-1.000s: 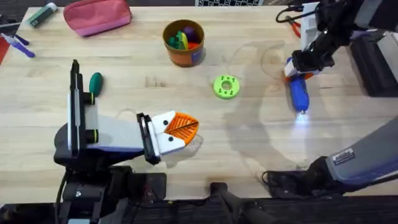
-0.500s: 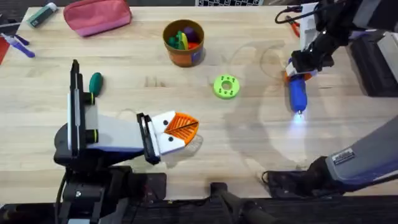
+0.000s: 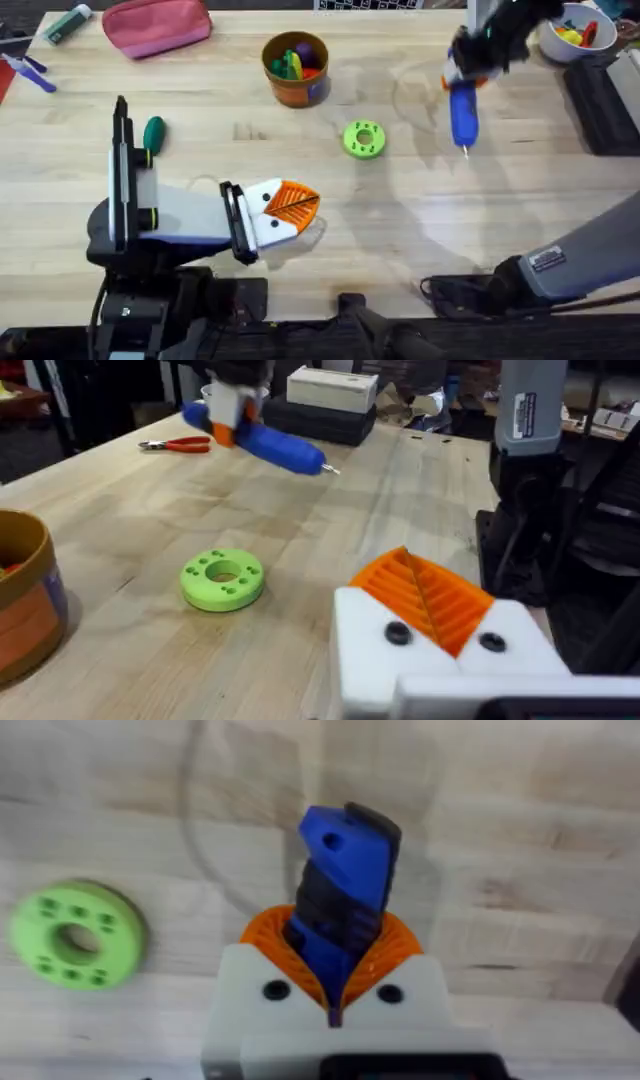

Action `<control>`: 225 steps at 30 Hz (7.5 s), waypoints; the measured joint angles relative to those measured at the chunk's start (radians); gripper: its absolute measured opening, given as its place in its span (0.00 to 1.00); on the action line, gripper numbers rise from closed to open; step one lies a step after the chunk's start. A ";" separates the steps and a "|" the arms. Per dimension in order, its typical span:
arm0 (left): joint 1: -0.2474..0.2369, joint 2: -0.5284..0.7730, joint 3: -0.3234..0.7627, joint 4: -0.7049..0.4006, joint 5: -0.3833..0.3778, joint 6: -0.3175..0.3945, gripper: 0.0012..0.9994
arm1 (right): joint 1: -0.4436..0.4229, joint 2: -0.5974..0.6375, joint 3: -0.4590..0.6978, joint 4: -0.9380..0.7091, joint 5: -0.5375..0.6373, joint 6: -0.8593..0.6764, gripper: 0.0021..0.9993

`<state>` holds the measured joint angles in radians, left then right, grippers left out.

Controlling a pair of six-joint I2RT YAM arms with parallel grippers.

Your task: Pick up the gripper from the table and insert it into the empty holder that is missing its gripper. Then pick up a screw, insert it into the mounting hole, and use the screwdriver to tighten it. Finally, clean up the table by picking up the vegetable and placing it into the bucket.

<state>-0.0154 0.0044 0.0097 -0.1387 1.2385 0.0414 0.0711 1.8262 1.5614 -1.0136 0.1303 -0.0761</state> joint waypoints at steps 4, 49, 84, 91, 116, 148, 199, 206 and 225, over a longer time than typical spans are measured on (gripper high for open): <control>0.000 0.000 0.000 0.000 0.000 0.000 0.02 | 0.063 -0.012 0.146 -0.034 0.000 0.071 0.02; 0.000 0.000 0.000 0.000 0.000 0.000 0.02 | 0.339 -0.701 -0.465 1.237 -0.847 0.310 0.02; 0.000 0.000 0.000 0.000 0.000 0.000 0.02 | 0.611 -0.573 -0.651 1.783 -1.118 0.309 0.02; 0.000 0.000 0.000 0.000 0.000 0.000 0.02 | 0.656 -0.518 -0.652 1.864 -1.118 0.312 0.02; 0.000 0.000 0.000 0.000 0.000 0.000 0.02 | 0.674 -0.452 -0.662 1.874 -1.167 0.275 0.02; 0.000 0.000 0.000 0.000 0.000 0.000 0.02 | 0.702 -0.423 -0.669 1.892 -1.164 0.195 0.02; 0.000 0.000 0.000 -0.002 0.008 0.000 0.02 | 0.686 -0.423 -0.669 1.887 -1.218 0.198 0.02; 0.000 0.000 0.000 -0.002 0.008 0.000 0.02 | 0.686 -0.422 -0.669 1.872 -1.218 0.193 0.02; 0.000 0.000 0.000 -0.004 0.019 -0.001 0.02 | 0.686 -0.421 -0.669 1.844 -1.217 0.157 0.02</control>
<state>-0.0154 0.0045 0.0097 -0.1425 1.2575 0.0402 0.7570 1.4055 0.8928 0.8307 -1.0863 0.0811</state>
